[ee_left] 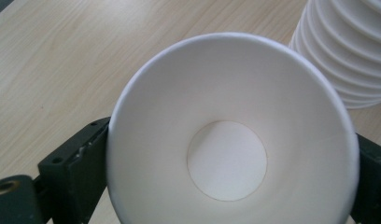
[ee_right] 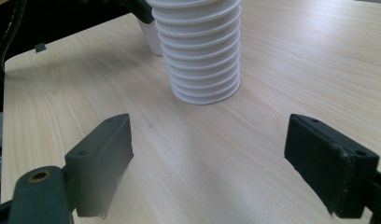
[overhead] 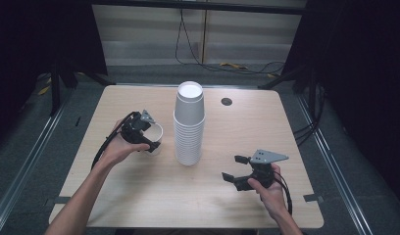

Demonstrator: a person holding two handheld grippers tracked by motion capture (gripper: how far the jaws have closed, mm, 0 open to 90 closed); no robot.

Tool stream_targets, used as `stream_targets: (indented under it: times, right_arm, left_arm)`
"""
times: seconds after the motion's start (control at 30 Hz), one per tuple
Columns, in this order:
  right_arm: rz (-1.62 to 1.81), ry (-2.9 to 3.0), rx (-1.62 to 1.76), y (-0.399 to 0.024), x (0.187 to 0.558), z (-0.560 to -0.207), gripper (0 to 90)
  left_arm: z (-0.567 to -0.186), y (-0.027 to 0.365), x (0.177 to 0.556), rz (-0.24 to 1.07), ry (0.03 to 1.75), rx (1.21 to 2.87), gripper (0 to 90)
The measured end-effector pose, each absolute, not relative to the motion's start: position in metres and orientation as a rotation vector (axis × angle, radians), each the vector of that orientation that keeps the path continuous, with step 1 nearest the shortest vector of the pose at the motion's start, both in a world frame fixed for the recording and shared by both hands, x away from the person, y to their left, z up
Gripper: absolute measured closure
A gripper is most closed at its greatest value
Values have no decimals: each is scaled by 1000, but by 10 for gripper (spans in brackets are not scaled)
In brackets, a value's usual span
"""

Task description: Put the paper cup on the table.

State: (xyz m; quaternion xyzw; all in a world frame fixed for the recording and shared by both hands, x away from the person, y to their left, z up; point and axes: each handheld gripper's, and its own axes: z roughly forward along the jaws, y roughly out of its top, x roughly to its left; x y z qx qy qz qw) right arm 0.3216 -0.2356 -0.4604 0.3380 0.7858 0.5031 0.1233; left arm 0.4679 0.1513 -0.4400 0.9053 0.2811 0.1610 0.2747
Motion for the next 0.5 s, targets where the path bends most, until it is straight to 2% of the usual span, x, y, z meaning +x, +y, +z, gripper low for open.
stream_targets:
  times: [0.23,0.5]
  right_arm:
    - [1464,2300,979,-235,321,-460,151]
    - [1458,2307,984,-234,322,-462,152]
  left_arm:
    - [-449,155,468,387,790,2387,50]
    - [-457,162,471,297,813,2362,97]
